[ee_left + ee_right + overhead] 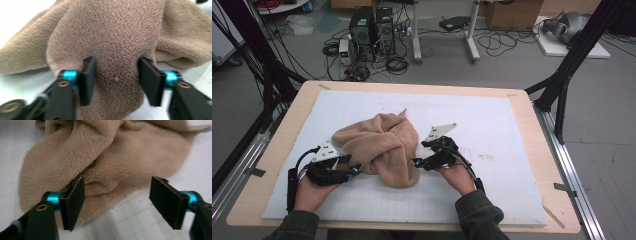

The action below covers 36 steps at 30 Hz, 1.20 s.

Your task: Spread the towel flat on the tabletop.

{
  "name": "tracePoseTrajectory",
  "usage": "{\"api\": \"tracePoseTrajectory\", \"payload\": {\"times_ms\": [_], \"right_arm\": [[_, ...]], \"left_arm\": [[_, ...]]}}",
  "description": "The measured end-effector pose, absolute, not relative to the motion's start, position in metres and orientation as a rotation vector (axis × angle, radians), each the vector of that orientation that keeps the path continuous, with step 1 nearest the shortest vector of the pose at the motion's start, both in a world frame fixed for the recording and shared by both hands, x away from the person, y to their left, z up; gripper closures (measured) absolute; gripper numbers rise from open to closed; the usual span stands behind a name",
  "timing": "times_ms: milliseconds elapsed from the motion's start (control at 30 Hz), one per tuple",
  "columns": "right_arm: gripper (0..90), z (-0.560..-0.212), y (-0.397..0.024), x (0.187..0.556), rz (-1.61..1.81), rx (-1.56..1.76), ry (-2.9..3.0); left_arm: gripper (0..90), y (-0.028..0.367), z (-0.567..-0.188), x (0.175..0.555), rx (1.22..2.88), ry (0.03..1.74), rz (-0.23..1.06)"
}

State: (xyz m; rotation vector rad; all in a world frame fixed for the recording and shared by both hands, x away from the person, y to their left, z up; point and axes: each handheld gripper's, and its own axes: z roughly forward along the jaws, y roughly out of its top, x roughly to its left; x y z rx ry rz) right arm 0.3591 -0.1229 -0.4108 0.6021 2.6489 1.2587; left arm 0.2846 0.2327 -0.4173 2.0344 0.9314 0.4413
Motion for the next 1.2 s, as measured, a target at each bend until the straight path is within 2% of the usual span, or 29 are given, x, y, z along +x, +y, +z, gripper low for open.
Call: {"api": "tracePoseTrajectory", "payload": {"times_ms": [167, 367, 500, 667, 767, 1200], "right_arm": [[41.0, -0.431, -0.106, 0.368, 1.195, 0.556, 2.738], [55.1, -0.442, -0.100, 0.371, 1.144, 0.518, 2.765], [82.4, -0.441, -0.098, 0.371, 1.156, 0.441, 2.792], [85.4, -0.439, -0.104, 0.371, 1.170, 0.450, 2.814], [85.9, -0.425, -0.126, 0.362, 1.240, 0.456, 2.769], [86.1, -0.399, -0.188, 0.294, 1.247, 0.419, 2.708]], "left_arm": [[62.9, 0.230, -0.422, 0.289, 2.065, 0.934, 0.442], [72.2, 0.231, -0.424, 0.293, 2.071, 0.953, 0.428], [74.7, 0.231, -0.425, 0.296, 2.065, 0.960, 0.422], [75.8, 0.232, -0.423, 0.293, 2.049, 0.958, 0.425], [76.1, 0.232, -0.418, 0.289, 2.025, 0.946, 0.425], [76.5, 0.219, -0.404, 0.272, 2.011, 0.868, 0.415]]}}
